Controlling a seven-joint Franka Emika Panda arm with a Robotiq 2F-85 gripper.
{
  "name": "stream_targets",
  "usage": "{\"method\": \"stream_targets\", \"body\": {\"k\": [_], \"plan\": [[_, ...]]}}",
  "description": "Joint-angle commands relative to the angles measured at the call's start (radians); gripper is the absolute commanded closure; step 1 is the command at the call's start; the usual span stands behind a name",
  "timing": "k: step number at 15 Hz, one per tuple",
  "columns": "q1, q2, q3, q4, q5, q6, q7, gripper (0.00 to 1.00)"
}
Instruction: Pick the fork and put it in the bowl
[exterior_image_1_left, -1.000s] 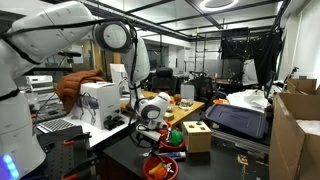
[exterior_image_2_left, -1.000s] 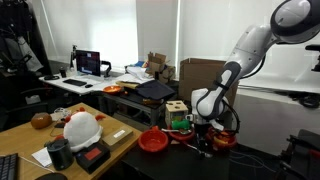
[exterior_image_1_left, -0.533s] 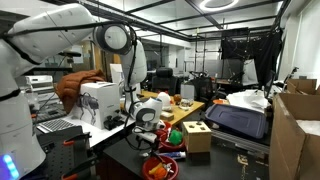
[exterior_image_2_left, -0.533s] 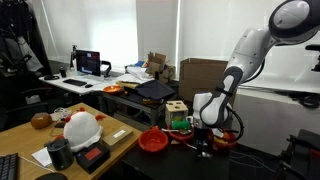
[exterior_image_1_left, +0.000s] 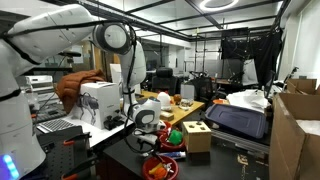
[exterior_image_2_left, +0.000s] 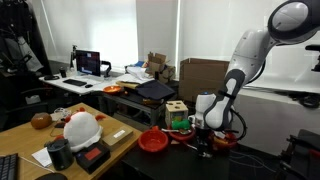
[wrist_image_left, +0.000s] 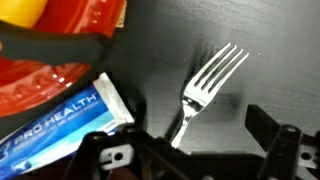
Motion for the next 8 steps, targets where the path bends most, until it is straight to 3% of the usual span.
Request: {"method": "stream_targets", "body": {"k": [1, 5, 6, 7, 8], "plan": [[0.017, -0.020, -0.017, -0.030, -0.018, 0.041, 0.054, 0.00], [0.030, -0.007, -0.024, -0.023, -0.011, 0.086, 0.090, 0.00], [0.036, -0.003, -0.029, -0.021, -0.012, 0.101, 0.103, 0.25], [0.043, 0.001, -0.036, -0.021, -0.014, 0.118, 0.110, 0.26], [0.050, 0.005, -0.043, -0.020, -0.014, 0.133, 0.120, 0.34]]}}
